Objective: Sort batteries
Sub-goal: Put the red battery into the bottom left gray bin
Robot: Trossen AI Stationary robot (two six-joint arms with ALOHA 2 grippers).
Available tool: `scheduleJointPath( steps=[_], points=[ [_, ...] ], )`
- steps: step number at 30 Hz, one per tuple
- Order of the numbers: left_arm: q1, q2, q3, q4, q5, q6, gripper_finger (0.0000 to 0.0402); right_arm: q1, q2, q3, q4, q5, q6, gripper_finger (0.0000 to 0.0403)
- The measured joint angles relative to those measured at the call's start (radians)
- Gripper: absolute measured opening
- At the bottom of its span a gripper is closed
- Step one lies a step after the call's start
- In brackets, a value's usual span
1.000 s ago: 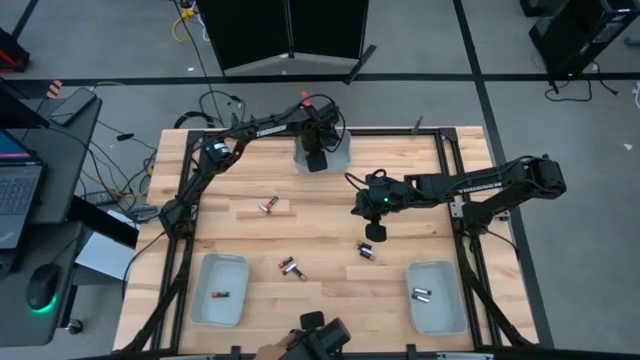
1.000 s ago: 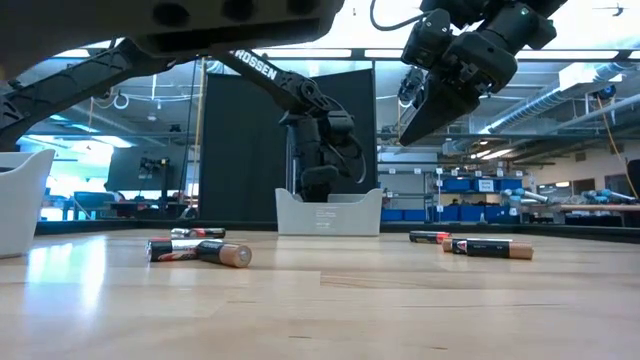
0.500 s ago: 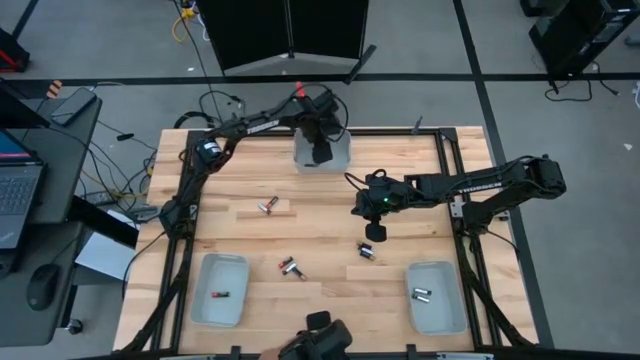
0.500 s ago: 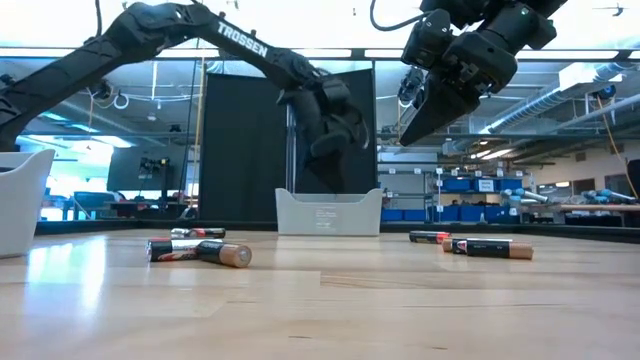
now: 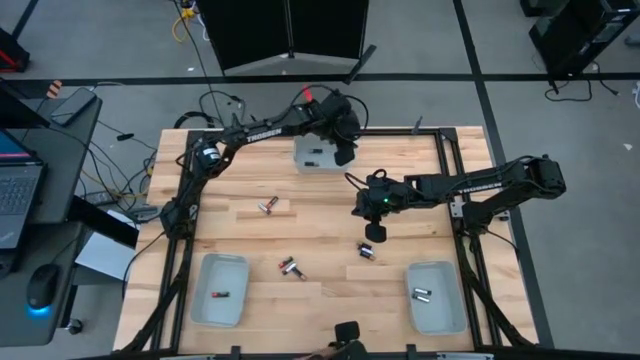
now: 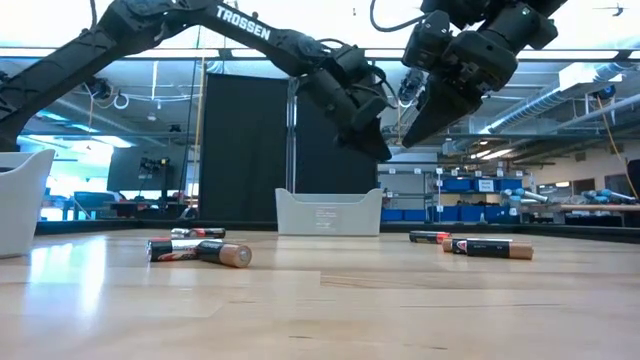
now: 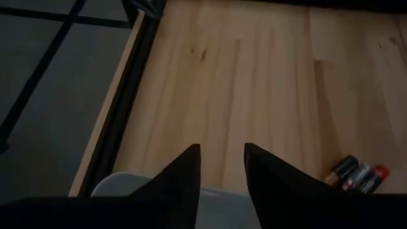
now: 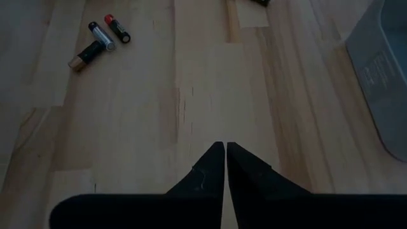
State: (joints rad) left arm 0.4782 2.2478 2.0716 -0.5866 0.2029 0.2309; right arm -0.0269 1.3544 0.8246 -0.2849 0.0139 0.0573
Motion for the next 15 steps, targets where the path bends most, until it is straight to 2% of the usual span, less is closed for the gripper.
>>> scheduleJointPath(
  steps=[5, 10, 15],
  points=[
    [-0.006, -0.001, -0.03, 0.071, -0.016, -0.045, 0.0109, 0.008, 0.0, -0.02, 0.027, 0.016, 0.002, 0.0016],
    [-0.01, -0.021, -0.168, 0.229, -0.021, -0.103, 0.0085, 0.008, -0.002, -0.101, 0.141, 0.017, 0.039, 0.0007],
    [-0.02, -0.1, -0.323, 0.351, -0.032, -0.107, 0.0077, 0.021, -0.025, -0.193, 0.222, 0.023, 0.129, 0.0011]
  ],
)
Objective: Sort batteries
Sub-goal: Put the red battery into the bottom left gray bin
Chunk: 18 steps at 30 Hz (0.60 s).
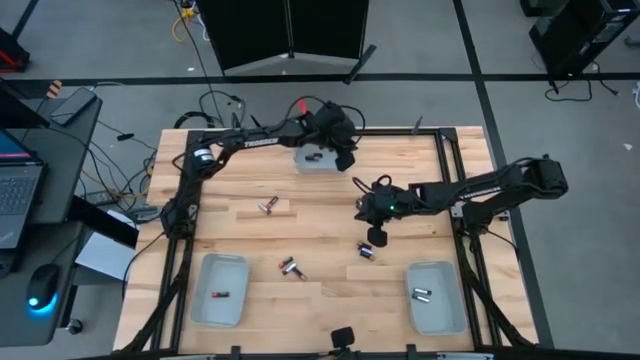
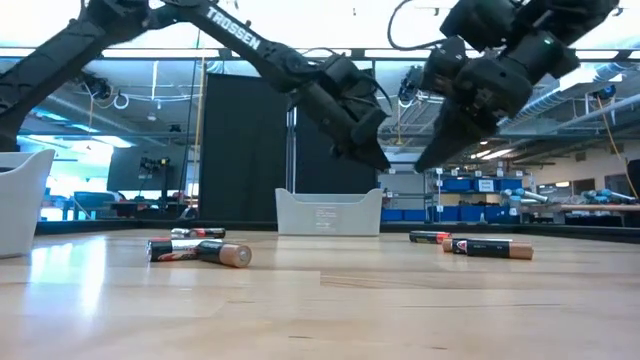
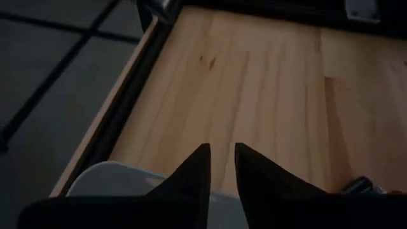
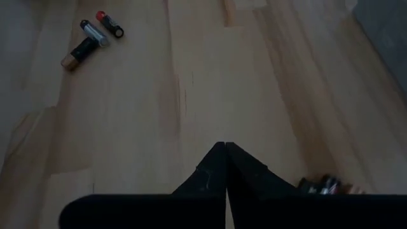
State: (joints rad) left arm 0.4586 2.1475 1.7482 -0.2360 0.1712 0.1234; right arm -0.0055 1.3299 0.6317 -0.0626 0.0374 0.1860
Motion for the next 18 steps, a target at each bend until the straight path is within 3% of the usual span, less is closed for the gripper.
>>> scheduleJointPath(
  steps=[6, 11, 18],
  points=[
    [-0.017, -0.197, -0.321, 0.31, -0.011, -0.001, 0.0076, 0.049, -0.054, -0.056, -0.014, 0.059, 0.144, 0.0013],
    [-0.047, -0.401, -0.635, 0.532, -0.03, -0.031, 0.0076, 0.077, -0.05, -0.05, -0.131, 0.176, 0.266, 0.0033],
    [-0.103, -0.658, -0.983, 0.761, -0.157, -0.041, 0.0076, 0.083, 0.01, -0.048, -0.142, 0.232, 0.357, 0.0071]
  ],
)
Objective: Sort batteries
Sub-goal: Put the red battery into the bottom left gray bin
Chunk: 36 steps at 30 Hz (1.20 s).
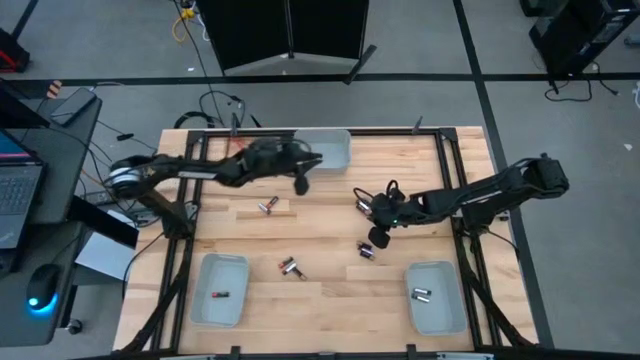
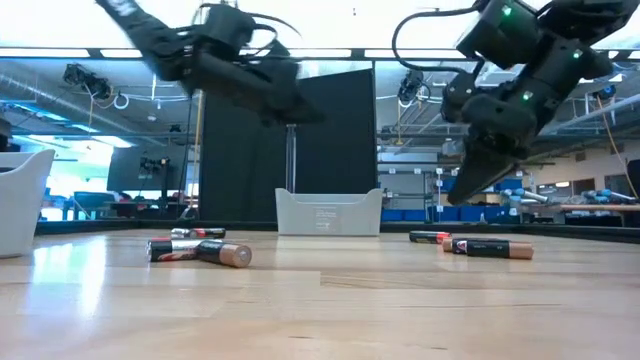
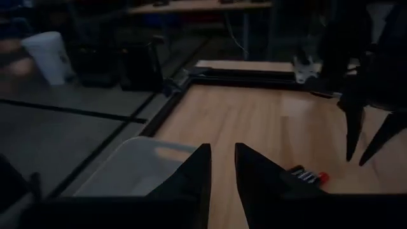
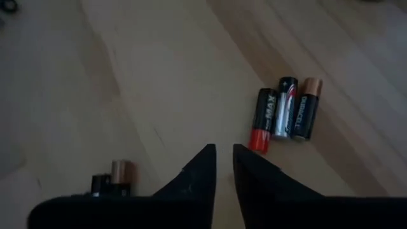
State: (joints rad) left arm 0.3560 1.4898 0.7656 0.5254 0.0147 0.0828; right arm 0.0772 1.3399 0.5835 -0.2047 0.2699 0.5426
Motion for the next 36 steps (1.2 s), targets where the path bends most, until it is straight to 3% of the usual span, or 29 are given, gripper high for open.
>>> scheduleJointPath(
  steps=[6, 13, 36],
  points=[
    [-0.007, -0.144, -0.192, 0.097, 0.061, -0.108, 0.0076, -0.001, 0.046, 0.0, 0.009, 0.047, 0.035, 0.0124],
    [-0.011, -0.171, -0.312, 0.192, 0.073, -0.165, 0.0076, -0.008, 0.123, 0.0, 0.023, 0.114, 0.076, 0.0166],
    [-0.016, -0.17, -0.339, 0.223, 0.08, -0.166, 0.0076, -0.028, 0.237, 0.002, 0.101, 0.105, 0.097, 0.0144]
  ],
)
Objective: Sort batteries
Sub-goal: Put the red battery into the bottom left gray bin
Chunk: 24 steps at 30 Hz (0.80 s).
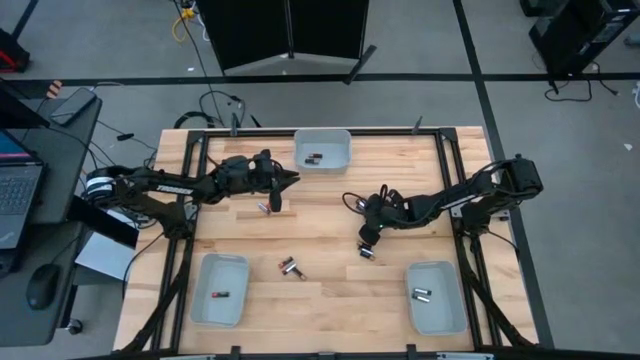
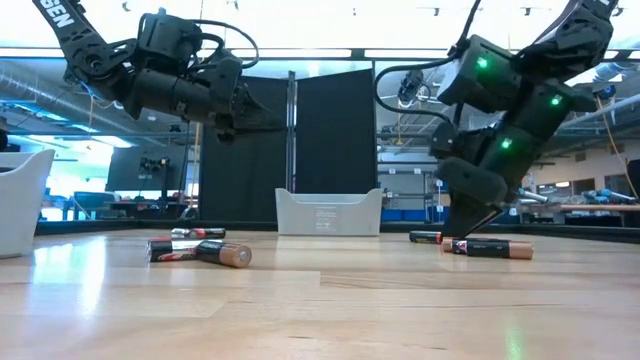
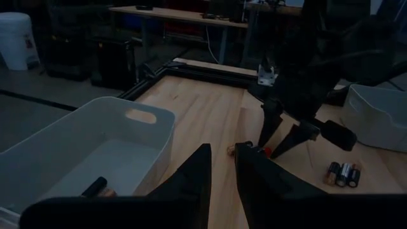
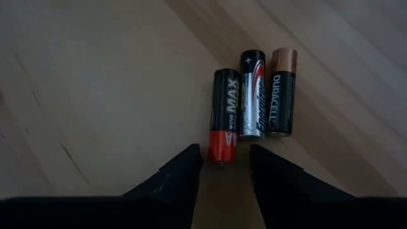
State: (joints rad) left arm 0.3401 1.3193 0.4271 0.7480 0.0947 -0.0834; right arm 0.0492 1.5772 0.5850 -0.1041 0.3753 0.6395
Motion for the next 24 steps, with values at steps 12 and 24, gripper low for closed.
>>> scheduleJointPath(
  steps=[12, 24],
  points=[
    [0.0, 0.001, 0.0, -0.011, 0.004, -0.004, 0.0076, 0.002, 0.0, 0.0, 0.006, -0.037, 0.009, 0.0053],
    [0.0, 0.001, 0.0, -0.047, 0.145, -0.044, 0.0076, 0.048, -0.084, -0.004, 0.017, -0.149, 0.009, 0.0056]
  ],
)
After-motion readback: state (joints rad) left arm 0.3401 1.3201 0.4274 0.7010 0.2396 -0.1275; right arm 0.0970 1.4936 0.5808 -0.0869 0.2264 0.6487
